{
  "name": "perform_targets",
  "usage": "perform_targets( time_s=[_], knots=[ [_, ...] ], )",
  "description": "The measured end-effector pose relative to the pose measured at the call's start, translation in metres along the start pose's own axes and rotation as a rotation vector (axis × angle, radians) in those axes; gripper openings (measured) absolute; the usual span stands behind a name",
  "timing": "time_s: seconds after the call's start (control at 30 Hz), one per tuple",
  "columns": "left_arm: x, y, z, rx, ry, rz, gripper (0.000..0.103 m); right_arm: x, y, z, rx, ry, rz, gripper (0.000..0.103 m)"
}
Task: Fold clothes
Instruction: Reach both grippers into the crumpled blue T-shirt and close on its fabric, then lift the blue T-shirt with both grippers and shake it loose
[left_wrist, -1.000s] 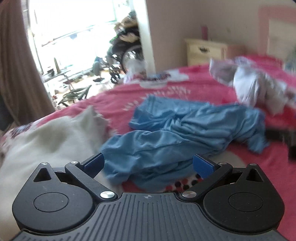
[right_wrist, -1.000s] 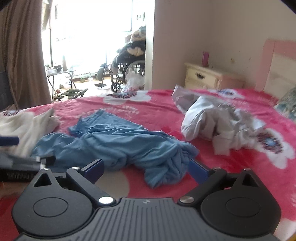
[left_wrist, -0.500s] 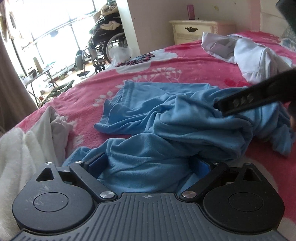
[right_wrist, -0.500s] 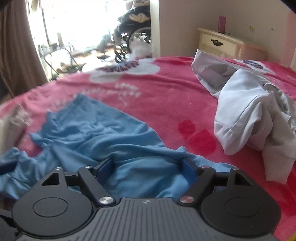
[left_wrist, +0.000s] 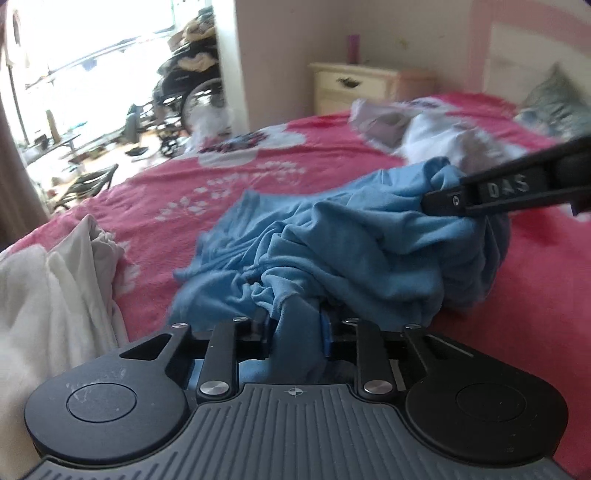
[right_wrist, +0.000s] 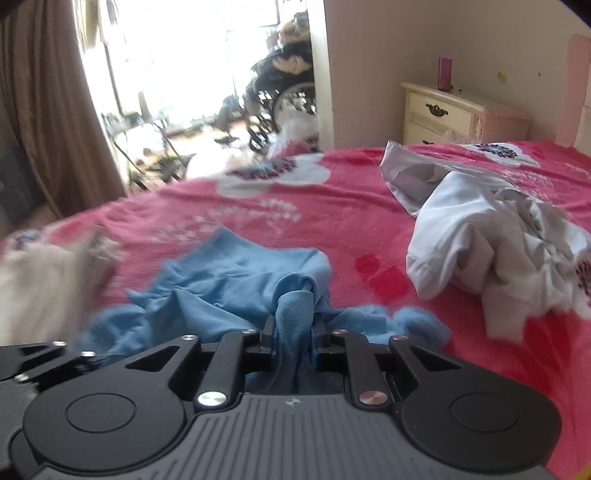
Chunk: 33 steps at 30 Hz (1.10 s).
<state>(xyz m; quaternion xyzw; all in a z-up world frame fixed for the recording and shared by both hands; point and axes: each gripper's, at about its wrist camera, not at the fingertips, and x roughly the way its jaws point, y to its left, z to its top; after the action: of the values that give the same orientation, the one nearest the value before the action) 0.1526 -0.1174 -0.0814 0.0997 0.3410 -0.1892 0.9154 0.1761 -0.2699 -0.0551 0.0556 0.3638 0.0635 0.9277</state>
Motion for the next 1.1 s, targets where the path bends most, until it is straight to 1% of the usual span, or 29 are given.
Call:
perform_targets(
  time_s=[0.13, 0.2, 0.33, 0.4, 0.43, 0.5, 0.57, 0.6, 0.67, 0.73, 0.77, 0.8, 0.83, 0.87, 0.9, 0.93, 0.97, 1.03, 1.07, 1.1],
  knots=[
    [-0.059, -0.009, -0.023, 0.032, -0.019, -0.106, 0.02, -0.067, -0.01, -0.03, 0.086, -0.007, 0.073, 0.018],
    [-0.087, -0.013, -0.038, 0.056, -0.029, -0.155, 0.02, -0.103, -0.013, -0.055, 0.136, 0.013, 0.104, 0.018],
    [-0.153, -0.019, -0.081, 0.108, -0.025, -0.258, 0.02, -0.176, -0.019, -0.106, 0.238, 0.059, 0.167, 0.018],
    [-0.18, -0.02, -0.104, 0.118, 0.014, -0.32, 0.02, -0.21, -0.018, -0.139, 0.303, 0.116, 0.192, 0.018],
    [-0.19, -0.02, -0.116, 0.131, 0.044, -0.336, 0.02, -0.224, -0.018, -0.156, 0.334, 0.146, 0.199, 0.018],
    [-0.21, -0.02, -0.142, 0.156, 0.106, -0.369, 0.02, -0.246, -0.02, -0.191, 0.399, 0.214, 0.182, 0.018],
    [-0.227, -0.019, -0.168, 0.172, 0.175, -0.39, 0.02, -0.255, -0.023, -0.223, 0.441, 0.296, 0.173, 0.019],
    [-0.231, -0.017, -0.18, 0.169, 0.23, -0.41, 0.021, -0.26, -0.025, -0.239, 0.461, 0.337, 0.169, 0.019],
    [-0.237, -0.015, -0.199, 0.171, 0.308, -0.423, 0.021, -0.267, -0.025, -0.257, 0.446, 0.384, 0.148, 0.02],
    [-0.245, -0.009, -0.206, 0.18, 0.329, -0.405, 0.022, -0.281, -0.02, -0.262, 0.393, 0.391, 0.106, 0.021],
    [-0.249, -0.006, -0.207, 0.181, 0.332, -0.395, 0.023, -0.288, -0.018, -0.261, 0.364, 0.385, 0.084, 0.024],
    [-0.253, -0.003, -0.209, 0.183, 0.335, -0.386, 0.027, -0.295, -0.015, -0.257, 0.334, 0.368, 0.054, 0.028],
    [-0.255, 0.0, -0.207, 0.169, 0.325, -0.375, 0.031, -0.304, -0.012, -0.251, 0.309, 0.345, 0.031, 0.03],
    [-0.258, 0.004, -0.205, 0.154, 0.315, -0.364, 0.034, -0.311, -0.01, -0.244, 0.284, 0.317, 0.018, 0.035],
    [-0.264, 0.008, -0.203, 0.132, 0.291, -0.354, 0.042, -0.315, -0.006, -0.236, 0.253, 0.29, 0.02, 0.04],
    [-0.265, 0.011, -0.199, 0.118, 0.26, -0.346, 0.05, -0.319, -0.001, -0.228, 0.22, 0.263, 0.025, 0.042],
    [-0.266, 0.011, -0.196, 0.109, 0.228, -0.333, 0.055, -0.317, 0.005, -0.221, 0.188, 0.245, 0.037, 0.044],
    [-0.263, 0.008, -0.191, 0.105, 0.16, -0.305, 0.072, -0.302, 0.028, -0.204, 0.112, 0.228, 0.078, 0.051],
    [-0.256, 0.005, -0.19, 0.111, 0.155, -0.284, 0.074, -0.291, 0.04, -0.2, 0.072, 0.219, 0.104, 0.058],
    [-0.248, 0.002, -0.19, 0.118, 0.152, -0.262, 0.077, -0.279, 0.056, -0.197, 0.025, 0.218, 0.126, 0.059]
  ],
)
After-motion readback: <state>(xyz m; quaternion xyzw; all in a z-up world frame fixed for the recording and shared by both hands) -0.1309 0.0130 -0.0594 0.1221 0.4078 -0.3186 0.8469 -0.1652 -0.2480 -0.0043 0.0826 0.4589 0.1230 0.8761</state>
